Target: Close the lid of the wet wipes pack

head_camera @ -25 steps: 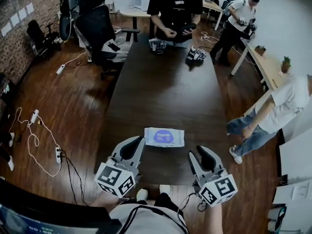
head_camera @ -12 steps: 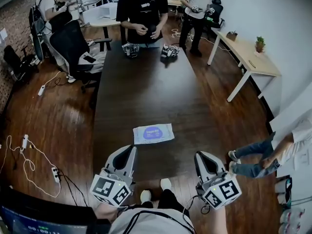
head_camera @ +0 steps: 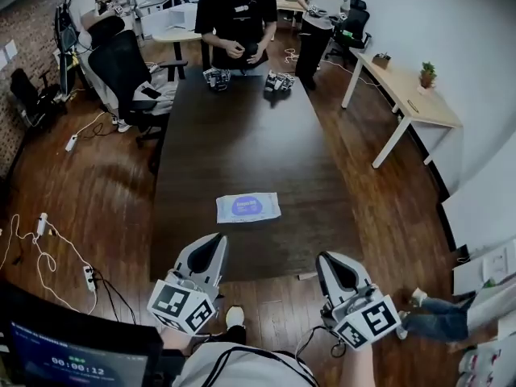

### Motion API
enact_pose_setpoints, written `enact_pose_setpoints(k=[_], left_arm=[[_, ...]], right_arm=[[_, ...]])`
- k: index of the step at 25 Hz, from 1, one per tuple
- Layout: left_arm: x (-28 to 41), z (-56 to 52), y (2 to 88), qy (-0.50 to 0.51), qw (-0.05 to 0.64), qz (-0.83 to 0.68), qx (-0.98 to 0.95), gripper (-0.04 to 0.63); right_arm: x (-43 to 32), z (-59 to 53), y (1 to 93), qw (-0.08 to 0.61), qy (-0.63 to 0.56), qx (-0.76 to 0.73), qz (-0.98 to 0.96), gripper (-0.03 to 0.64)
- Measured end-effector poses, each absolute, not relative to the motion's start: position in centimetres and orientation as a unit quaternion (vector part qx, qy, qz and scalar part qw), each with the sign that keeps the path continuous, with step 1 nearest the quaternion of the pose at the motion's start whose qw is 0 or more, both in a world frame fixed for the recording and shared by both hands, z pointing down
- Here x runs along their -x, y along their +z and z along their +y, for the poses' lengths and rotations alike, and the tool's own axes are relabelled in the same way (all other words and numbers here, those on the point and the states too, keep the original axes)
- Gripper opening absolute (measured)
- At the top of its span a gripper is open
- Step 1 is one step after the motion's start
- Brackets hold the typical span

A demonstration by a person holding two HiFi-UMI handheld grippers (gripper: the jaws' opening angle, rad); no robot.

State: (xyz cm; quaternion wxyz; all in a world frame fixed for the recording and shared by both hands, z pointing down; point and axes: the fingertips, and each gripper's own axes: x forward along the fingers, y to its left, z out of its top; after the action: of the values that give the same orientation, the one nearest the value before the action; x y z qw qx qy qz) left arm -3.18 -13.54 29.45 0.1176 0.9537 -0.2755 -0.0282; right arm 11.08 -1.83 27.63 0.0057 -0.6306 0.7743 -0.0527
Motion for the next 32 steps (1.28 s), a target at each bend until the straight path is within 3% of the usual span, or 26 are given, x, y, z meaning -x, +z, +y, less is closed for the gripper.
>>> enact_pose_setpoints(k=[19,32], left_arm=[[5.9,17.9,28.9,-0.029,0.105,-0.323,-0.94,-0.002],[11.2,23.7,26.2,-0.037,0.075,-0.341,-0.937,-0.003]], right_arm=[[-10.1,28.4,28.2,0.061,-0.045,0.602,0.795,0.008],[-6.2,33.9,26.1,0.093,-0.03,0.583,0.807,0.008]])
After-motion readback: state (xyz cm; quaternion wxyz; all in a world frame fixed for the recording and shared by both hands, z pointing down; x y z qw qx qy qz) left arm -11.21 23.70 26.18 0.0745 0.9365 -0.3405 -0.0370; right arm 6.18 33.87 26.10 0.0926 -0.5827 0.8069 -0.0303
